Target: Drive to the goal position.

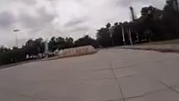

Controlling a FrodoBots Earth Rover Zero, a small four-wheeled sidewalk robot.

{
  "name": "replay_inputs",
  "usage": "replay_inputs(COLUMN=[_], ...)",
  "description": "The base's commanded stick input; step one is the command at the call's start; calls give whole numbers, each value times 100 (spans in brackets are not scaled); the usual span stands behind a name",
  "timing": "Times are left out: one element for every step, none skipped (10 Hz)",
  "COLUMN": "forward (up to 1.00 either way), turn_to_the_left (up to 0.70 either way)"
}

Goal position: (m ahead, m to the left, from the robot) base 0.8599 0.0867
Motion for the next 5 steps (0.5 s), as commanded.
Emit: replay_inputs(forward=[60,60,60,60,60], turn_to_the_left=[0,0,0,0,0])
